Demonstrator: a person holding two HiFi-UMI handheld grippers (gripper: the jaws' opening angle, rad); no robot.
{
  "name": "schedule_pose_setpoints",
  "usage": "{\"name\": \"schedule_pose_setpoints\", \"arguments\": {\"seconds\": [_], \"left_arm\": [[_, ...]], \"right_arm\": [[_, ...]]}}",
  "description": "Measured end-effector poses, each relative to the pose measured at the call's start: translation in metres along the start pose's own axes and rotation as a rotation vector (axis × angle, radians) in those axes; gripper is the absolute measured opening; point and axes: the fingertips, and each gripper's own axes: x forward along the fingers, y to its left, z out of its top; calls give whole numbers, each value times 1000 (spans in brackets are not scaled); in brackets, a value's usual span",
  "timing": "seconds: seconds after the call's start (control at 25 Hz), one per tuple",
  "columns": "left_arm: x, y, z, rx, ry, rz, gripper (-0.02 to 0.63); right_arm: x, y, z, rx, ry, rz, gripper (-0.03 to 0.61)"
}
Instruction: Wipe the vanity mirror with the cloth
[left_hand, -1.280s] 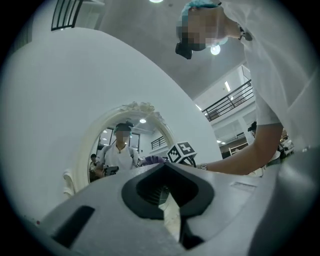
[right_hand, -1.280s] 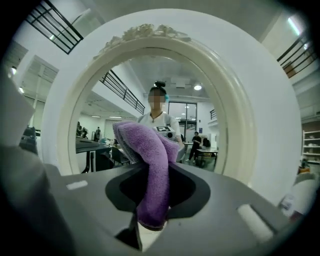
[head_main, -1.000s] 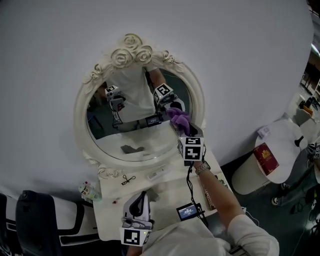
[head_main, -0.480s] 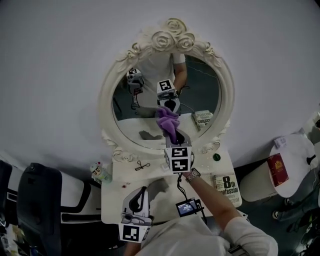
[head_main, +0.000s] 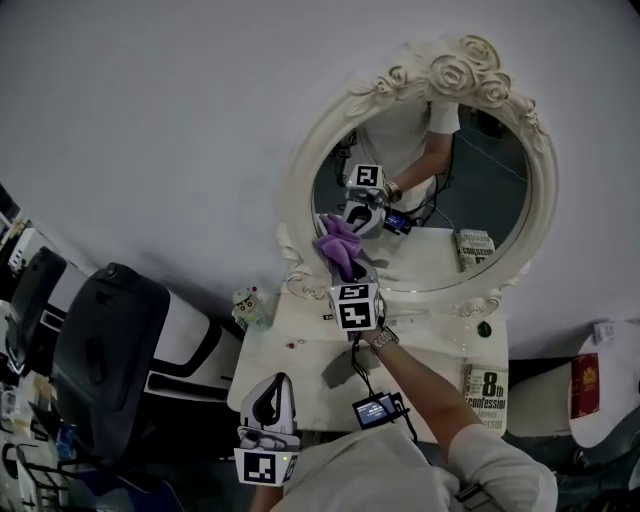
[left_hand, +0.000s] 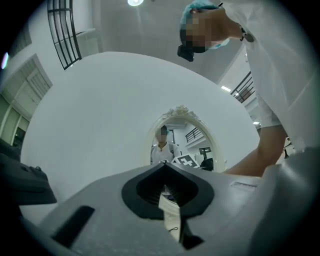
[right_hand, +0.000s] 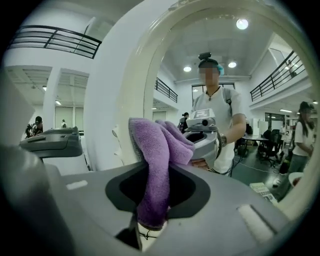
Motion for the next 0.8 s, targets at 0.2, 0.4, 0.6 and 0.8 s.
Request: {"name": "schedule_pose_setpoints", "arguments": {"seconds": [0.2,0.4,0.6,0.8], "left_arm": [[-10,10,-5,7,28,37,6],[9,-15,-9,7,31,-60,6],[34,-50,-15,-30,18,-193,6],[54,-84,-19,-59,-8,-316,6]], "right_arm": [[9,-7,-1,-11,-1,-10,98],[-11,-44,-5,4,-34,-80,98],[-50,-110,-15,-12,-38,-198,98],[-96,-190,-33,4,-20,-361,101]]}}
